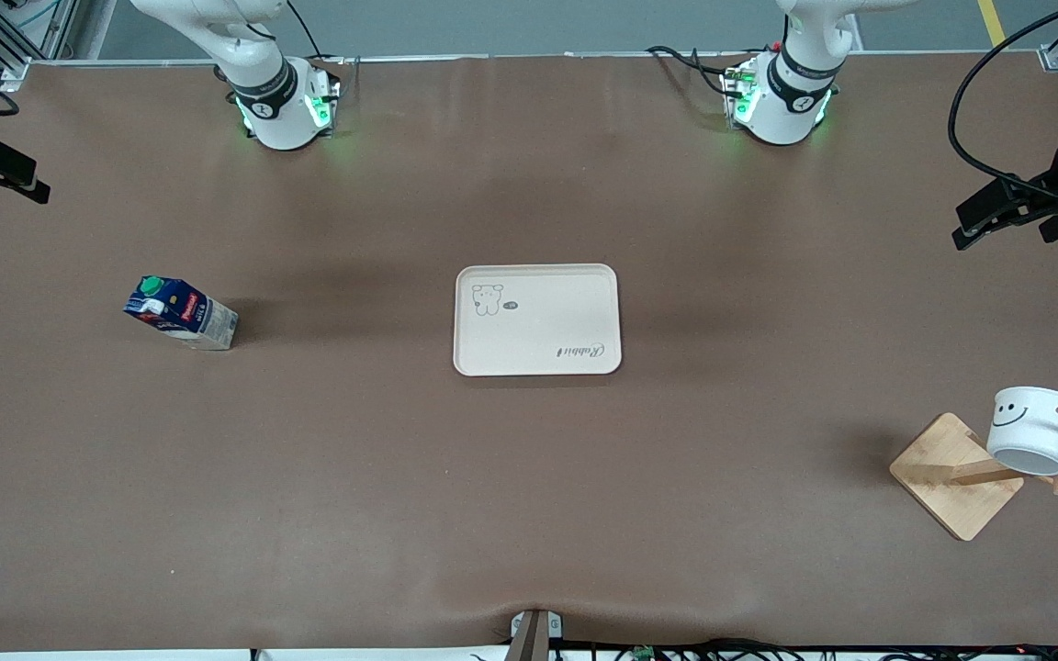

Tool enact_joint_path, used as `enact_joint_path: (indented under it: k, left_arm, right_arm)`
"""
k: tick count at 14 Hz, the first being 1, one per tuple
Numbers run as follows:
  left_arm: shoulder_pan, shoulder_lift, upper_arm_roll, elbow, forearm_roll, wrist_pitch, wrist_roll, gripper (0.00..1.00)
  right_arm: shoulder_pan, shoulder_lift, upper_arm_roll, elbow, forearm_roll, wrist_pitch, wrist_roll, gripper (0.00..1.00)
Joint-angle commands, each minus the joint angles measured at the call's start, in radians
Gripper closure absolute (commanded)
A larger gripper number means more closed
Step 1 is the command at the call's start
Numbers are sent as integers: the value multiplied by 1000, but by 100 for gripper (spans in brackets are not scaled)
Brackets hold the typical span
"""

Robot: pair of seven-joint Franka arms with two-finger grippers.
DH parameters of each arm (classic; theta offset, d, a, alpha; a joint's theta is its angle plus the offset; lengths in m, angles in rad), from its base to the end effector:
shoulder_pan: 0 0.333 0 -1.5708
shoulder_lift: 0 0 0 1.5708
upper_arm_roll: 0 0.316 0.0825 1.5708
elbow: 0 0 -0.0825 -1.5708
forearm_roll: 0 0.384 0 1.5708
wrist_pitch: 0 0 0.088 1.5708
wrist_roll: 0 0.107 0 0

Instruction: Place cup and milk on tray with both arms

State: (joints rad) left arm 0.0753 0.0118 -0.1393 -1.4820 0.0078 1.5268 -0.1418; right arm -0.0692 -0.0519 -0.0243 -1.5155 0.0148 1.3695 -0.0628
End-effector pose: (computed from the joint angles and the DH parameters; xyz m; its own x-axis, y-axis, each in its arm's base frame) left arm 0.5531 -0.0340 0.6558 0.9964 0.0782 0.0336 0.0783 -0.9969 -0.0014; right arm 0.5144 -0.0468 0.6612 0.9953 -0.0272 -0.0928 -0.0293 -0.9993 -0.0218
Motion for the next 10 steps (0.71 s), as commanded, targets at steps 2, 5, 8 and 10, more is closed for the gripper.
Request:
enact_joint_path:
  k: [2,5,8,10]
  left_arm:
    - [-2,1,-3,17,11,-31,-1,0]
    - [3,4,3,17,11,-31,14,0]
    - [79,2,1,-3,1,21,7,0]
    - [110,1,1,-47,1,87,7,0]
  right_arm:
    - [-4,1,3,5,1,3,-9,0]
    - [-6,1,3,8,1,3,-9,0]
    - [-7,7,3,8,-1,3,-8,0]
    - [-9,11,3,8,1,3,-9,0]
